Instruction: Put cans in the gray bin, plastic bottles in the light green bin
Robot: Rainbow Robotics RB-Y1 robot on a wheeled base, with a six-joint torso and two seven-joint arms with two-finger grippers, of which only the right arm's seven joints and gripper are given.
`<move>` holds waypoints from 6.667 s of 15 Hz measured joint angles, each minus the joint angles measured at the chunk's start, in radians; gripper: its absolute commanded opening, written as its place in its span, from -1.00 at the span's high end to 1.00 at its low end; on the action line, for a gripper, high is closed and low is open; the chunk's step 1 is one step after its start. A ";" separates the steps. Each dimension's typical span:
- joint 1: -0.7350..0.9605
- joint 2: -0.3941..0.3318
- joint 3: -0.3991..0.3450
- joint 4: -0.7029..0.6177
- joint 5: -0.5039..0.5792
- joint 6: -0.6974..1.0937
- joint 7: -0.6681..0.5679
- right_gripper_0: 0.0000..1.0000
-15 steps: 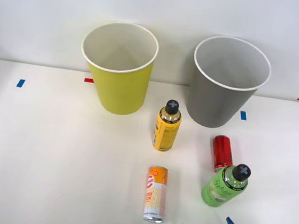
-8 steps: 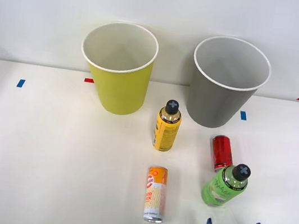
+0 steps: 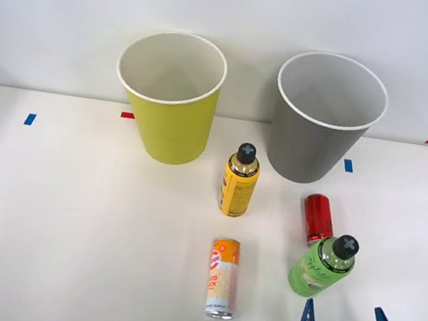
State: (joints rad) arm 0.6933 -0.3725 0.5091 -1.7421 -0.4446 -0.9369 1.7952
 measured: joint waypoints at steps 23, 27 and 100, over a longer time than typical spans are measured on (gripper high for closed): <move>-0.264 -0.065 0.015 0.001 -0.183 0.209 0.138 -1.00; -0.269 -0.059 0.004 0.001 -0.203 0.229 0.158 -0.49; -1.659 0.084 0.090 0.469 0.171 0.898 -0.673 -1.00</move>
State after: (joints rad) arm -0.9654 -0.2883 0.5988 -1.2733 -0.2734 -0.0393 1.1226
